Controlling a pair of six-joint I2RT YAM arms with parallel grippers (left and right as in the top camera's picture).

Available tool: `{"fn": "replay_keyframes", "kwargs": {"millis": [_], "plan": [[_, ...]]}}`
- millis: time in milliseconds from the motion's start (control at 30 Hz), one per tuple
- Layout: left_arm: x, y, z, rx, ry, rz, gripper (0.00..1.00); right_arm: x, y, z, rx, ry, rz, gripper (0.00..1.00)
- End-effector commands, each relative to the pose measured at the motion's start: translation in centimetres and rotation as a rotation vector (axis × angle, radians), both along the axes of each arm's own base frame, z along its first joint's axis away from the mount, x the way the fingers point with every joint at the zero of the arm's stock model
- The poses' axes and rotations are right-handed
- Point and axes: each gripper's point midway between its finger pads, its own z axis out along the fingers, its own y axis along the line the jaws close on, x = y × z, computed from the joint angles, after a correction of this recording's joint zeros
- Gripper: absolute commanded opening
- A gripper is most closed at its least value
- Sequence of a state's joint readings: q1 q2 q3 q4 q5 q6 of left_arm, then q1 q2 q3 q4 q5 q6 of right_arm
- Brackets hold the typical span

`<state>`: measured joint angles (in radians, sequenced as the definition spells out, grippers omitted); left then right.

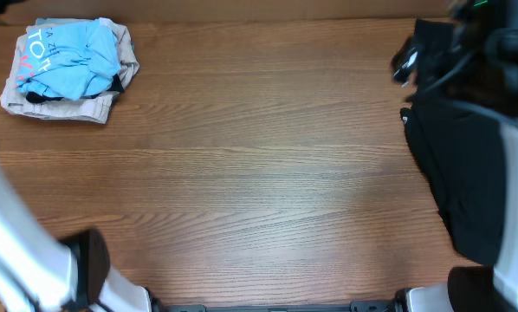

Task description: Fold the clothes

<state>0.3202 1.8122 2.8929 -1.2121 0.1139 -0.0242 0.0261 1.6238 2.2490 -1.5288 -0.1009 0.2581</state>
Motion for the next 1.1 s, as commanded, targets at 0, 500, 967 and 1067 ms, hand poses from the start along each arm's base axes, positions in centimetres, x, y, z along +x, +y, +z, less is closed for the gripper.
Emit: {"fn": "replay_keyframes", "kwargs": {"millis": [0,500,967,1067], "plan": [[-0.5,-0.2,-0.3,-0.012,0.015,-0.005,1.0,-1.9,-0.5,7.1,-0.009,-0.22,-0.014,1.0],[-3.6,-1.2,-0.6,-0.024,0.05,-0.005,1.0,0.1,-1.1,12.7,-0.009,-0.457,-0.062,1.0],[-6.5,-2.2,-8.8,-0.141,0.395,-0.004,1.0,-0.8,-2.6,18.4,-0.018,-0.883,-0.154,1.0],[-6.6,-2.2,-8.9,-0.142,0.399,-0.004,1.0,-1.9,-2.7,16.6,-0.013,-0.946,-0.158,1.0]]}}
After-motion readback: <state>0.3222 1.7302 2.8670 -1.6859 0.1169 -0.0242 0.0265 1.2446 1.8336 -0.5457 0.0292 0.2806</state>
